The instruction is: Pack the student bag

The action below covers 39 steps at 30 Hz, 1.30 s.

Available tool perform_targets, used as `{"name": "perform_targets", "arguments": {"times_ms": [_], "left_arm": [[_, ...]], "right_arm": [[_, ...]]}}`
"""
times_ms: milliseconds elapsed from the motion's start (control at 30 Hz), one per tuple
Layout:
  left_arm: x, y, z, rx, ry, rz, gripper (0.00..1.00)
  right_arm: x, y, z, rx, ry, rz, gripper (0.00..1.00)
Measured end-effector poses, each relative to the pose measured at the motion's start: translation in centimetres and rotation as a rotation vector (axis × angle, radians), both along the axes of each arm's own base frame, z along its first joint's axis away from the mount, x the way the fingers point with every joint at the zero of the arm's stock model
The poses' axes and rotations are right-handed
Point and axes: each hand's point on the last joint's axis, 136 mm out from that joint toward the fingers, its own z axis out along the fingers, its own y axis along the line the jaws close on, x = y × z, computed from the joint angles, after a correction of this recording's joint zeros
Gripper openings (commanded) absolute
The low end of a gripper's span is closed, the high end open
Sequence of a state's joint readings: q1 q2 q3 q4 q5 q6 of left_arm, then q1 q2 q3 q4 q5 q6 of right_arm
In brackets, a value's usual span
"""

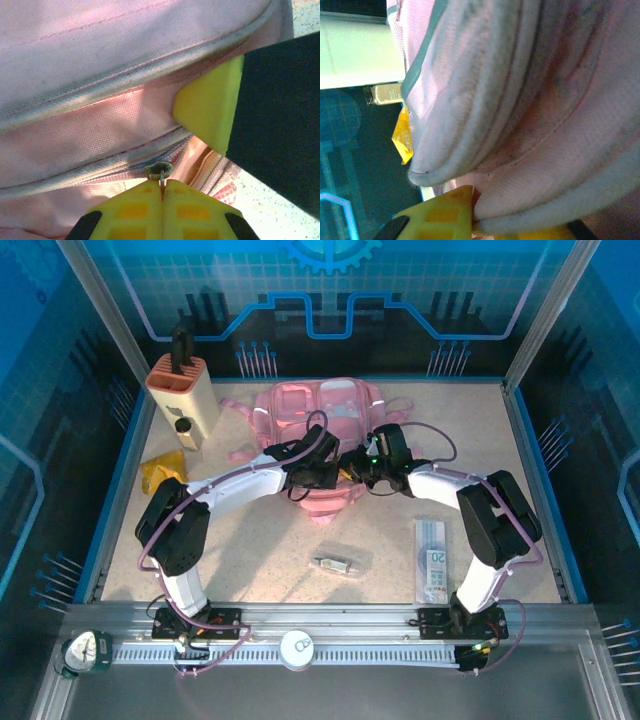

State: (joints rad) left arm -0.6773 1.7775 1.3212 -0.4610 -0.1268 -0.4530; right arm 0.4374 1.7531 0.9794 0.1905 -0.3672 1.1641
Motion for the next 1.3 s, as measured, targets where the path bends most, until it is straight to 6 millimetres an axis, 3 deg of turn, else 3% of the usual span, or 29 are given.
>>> {"name": "perform_targets", "arguments": {"times_ms": [100,200,433,567,767,867,1000,1133,1200,1300], "left_arm": [[0.1,0.5,-0.2,0.041,-0.019,-0.020,0.00],[-0.1,2.0,-1.0,0.092,-0.024,-0.023,0.00],[0.4,8.6,-1.9,0.133,0.004,0.076,0.00],[0.5,7.4,-0.7,0.070,-0.023,0.054,0.00],[0.2,4.1,-1.0,0.050,-0.006,0.007,0.00],[0.1,1.8,-1.1,0.035,0.006,-0.024,0.00],[0.1,-0.3,-0.5,0.006,-0.004,-0.057,0.00],[0.4,-0.8,-0.1,-0.010,-0.006,-0.050,0.00],[0.3,-0.8,-0.2,-0.008,-0.002,-0.048,0.00],[0.3,-0.7,-0.2,-0.005,-0.001,-0.047,0.00]], "right_arm": [[0.1,-0.4,0.2,-0.025,-0.027,0.014,0.00],[0.4,-1.5,0.3,-0.050,-0.047,0.018,0.00],[2.4,-4.7,1.8,-0.077,-0.081,0.029,0.00],[4.0,-5.6,3.4,-0.089,-0.118,0.047,0.01],[4.8,-6.0,2.9,-0.112,-0.111,0.052,0.37],[4.3,-5.5,2.7,-0.113,-0.120,0.058,0.43],[1.8,-3.6,1.5,-0.109,-0.089,0.094,0.42],[-0.1,-0.9,0.8,-0.099,-0.074,0.131,0.39],[-0.5,0.0,0.8,-0.105,-0.080,0.137,0.36],[-0.3,0.3,0.7,-0.108,-0.084,0.122,0.22]]}}
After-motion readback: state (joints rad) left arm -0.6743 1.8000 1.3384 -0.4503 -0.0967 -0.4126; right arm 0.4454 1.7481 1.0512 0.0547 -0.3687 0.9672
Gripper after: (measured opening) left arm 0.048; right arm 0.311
